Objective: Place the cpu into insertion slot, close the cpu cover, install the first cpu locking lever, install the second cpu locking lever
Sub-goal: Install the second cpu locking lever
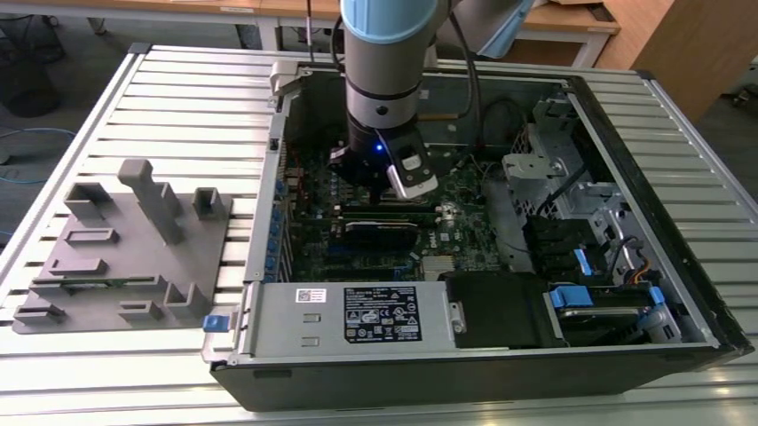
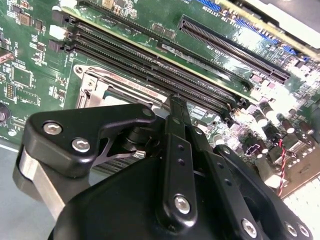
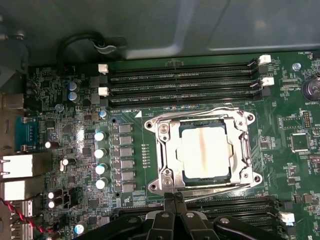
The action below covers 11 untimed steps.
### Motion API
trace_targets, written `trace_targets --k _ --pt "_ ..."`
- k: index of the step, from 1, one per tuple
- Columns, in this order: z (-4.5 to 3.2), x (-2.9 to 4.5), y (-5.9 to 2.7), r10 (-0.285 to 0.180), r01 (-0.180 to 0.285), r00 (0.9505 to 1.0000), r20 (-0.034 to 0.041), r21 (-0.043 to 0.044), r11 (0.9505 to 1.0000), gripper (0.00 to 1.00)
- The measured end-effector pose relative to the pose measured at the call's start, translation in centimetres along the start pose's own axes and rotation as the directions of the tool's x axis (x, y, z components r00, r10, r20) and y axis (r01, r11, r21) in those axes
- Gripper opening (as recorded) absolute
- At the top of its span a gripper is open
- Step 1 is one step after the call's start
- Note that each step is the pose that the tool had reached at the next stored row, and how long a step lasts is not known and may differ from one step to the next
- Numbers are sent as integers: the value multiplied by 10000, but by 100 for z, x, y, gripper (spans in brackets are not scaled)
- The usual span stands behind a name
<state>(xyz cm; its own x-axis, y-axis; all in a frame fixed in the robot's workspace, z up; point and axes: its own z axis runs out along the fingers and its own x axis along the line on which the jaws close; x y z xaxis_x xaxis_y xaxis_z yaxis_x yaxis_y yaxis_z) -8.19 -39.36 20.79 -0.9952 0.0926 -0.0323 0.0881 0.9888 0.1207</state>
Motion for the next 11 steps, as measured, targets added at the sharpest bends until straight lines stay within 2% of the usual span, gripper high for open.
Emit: trace_targets --k 8,11 --pt "32 11 -5 2 -2 10000 -2 0 10000 11" --pt "38 16 -6 5 -5 10000 -4 -47 10000 11"
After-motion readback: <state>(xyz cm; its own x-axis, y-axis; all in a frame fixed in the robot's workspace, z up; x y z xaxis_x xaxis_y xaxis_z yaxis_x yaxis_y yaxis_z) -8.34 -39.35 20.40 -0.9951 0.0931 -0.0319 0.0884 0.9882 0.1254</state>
